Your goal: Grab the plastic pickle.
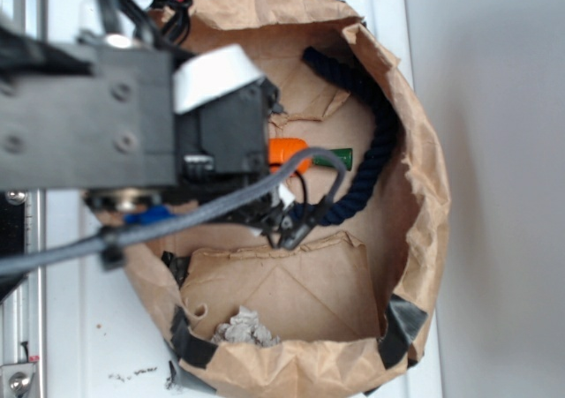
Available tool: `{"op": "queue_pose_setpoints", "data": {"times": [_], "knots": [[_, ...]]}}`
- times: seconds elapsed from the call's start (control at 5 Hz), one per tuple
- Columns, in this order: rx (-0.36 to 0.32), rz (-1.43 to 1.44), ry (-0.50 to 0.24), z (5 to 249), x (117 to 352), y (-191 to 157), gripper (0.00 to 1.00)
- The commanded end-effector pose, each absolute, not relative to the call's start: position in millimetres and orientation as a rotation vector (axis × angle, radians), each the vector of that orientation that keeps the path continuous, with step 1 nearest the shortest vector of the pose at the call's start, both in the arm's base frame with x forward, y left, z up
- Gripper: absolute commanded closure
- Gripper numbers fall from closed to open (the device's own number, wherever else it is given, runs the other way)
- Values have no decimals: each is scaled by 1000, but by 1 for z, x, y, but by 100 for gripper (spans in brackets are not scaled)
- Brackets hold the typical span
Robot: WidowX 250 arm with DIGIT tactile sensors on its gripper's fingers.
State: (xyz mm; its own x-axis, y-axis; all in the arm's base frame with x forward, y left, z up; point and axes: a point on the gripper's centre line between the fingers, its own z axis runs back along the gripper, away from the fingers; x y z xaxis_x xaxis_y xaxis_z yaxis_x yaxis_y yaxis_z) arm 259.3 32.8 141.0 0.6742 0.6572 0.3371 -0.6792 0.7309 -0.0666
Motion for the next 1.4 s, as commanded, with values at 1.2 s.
{"op": "queue_pose_setpoints", "data": {"times": [1.2], "knots": [[217, 747, -232, 100, 250, 47, 0]]}}
